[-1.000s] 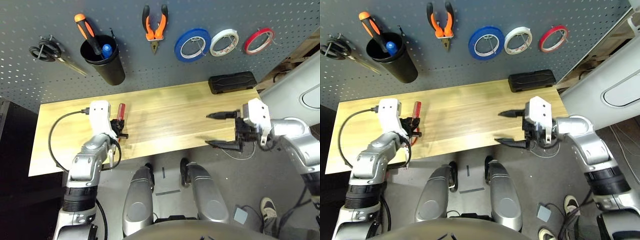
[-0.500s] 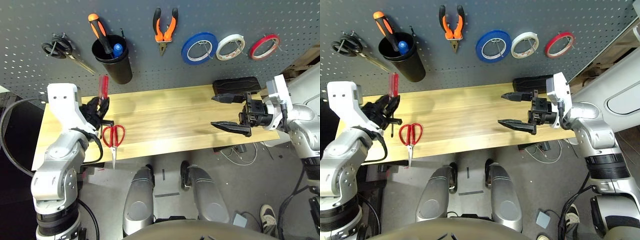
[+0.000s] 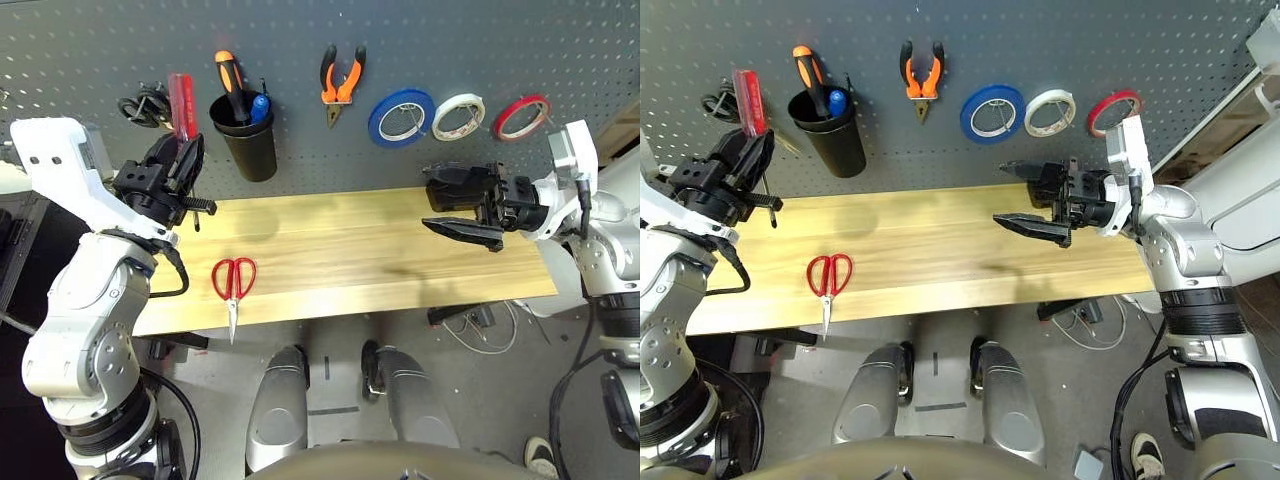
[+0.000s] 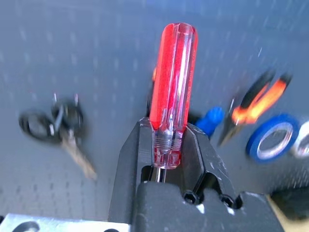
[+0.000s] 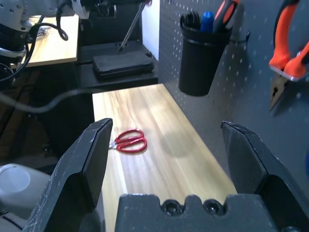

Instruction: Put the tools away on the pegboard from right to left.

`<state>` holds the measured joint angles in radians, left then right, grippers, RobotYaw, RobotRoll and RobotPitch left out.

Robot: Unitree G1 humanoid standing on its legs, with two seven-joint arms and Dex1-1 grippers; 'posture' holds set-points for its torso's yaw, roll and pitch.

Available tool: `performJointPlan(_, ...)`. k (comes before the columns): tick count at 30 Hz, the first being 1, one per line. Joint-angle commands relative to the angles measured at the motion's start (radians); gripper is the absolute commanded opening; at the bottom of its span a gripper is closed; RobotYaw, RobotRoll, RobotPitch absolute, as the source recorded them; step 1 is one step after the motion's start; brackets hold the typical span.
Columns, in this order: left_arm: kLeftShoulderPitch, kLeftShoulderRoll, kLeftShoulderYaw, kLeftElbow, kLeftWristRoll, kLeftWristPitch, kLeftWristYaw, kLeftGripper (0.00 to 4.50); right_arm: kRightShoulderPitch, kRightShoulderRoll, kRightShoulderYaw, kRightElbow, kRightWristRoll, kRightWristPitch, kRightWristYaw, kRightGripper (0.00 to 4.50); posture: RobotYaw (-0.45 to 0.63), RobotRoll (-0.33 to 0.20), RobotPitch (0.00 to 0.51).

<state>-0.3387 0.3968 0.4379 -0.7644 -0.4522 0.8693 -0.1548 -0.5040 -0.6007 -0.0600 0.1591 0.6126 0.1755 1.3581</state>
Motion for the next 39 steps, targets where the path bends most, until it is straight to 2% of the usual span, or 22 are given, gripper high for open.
performJointPlan(1,-0.069,-0.013,0.039,0.064,-0.021,-0.033,0.039,0.86,-0.006,0.003,-0.036,0.003,0.013,-0.013,0.006,4.50,0.15,0.000,0.065)
performJointPlan(10,-0.289,-0.079,0.043,0.289,-0.024,-0.173,0.125,0.86,0.001,-0.002,-0.065,-0.053,0.021,0.015,-0.020,4.50,0.09,0.000,0.052)
performJointPlan(13,-0.372,-0.136,0.054,0.380,-0.032,-0.233,0.181,0.86,0.015,-0.002,-0.068,-0.066,0.020,0.017,-0.031,4.50,0.09,0.000,0.054)
performJointPlan(16,-0.431,-0.196,0.012,0.486,0.001,-0.314,0.209,0.86,0.021,0.007,-0.062,-0.079,0.017,0.021,-0.045,4.50,0.08,0.000,0.064)
performJointPlan(22,-0.431,-0.236,-0.066,0.621,0.063,-0.456,0.200,0.86,0.037,0.012,-0.066,-0.121,0.025,0.043,-0.070,4.50,0.05,0.000,0.084)
performJointPlan(30,-0.408,-0.252,-0.143,0.798,0.162,-0.640,0.190,0.86,0.079,0.015,-0.074,-0.206,0.047,0.081,-0.117,4.50,0.01,0.000,0.109)
performJointPlan(39,-0.391,-0.265,-0.203,0.919,0.231,-0.723,0.178,0.86,0.092,0.021,-0.092,-0.246,0.078,0.113,-0.163,4.50,-0.02,0.000,0.114)
